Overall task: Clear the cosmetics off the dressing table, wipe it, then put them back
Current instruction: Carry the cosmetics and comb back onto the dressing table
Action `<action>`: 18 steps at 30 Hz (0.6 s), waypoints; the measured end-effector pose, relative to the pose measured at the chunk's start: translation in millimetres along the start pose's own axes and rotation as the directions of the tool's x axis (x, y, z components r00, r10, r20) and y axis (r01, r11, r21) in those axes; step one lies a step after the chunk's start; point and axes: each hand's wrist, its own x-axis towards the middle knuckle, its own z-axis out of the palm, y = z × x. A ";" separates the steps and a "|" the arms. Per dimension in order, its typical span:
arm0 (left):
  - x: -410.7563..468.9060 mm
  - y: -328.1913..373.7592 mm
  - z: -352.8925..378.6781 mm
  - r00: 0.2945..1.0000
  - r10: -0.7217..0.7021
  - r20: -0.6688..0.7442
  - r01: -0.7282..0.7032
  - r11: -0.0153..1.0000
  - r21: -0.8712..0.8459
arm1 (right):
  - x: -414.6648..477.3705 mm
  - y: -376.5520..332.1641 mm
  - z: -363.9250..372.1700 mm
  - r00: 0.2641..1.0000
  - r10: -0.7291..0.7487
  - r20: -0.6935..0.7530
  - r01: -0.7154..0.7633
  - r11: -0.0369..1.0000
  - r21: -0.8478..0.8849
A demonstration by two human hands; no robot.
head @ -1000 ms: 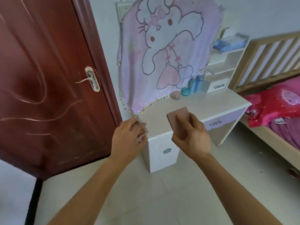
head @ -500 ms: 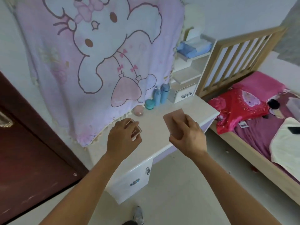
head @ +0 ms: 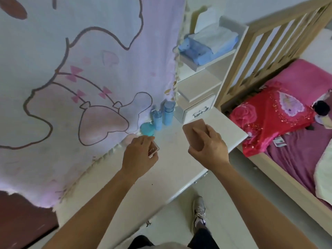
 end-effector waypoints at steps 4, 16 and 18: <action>24.0 10.5 44.9 0.964 -0.239 0.116 0.245 0.969 -0.036 | 58.3 34.3 37.8 0.957 -0.096 0.274 0.108 0.994 -0.029; 85.1 25.1 129.4 0.840 -0.505 0.199 0.518 0.855 -0.021 | 154.6 72.3 121.0 0.793 -0.261 0.550 0.273 0.960 0.062; 91.9 19.1 145.4 0.855 -0.479 0.201 0.491 0.871 -0.011 | 157.8 73.2 134.8 0.787 -0.265 0.557 0.274 0.959 0.070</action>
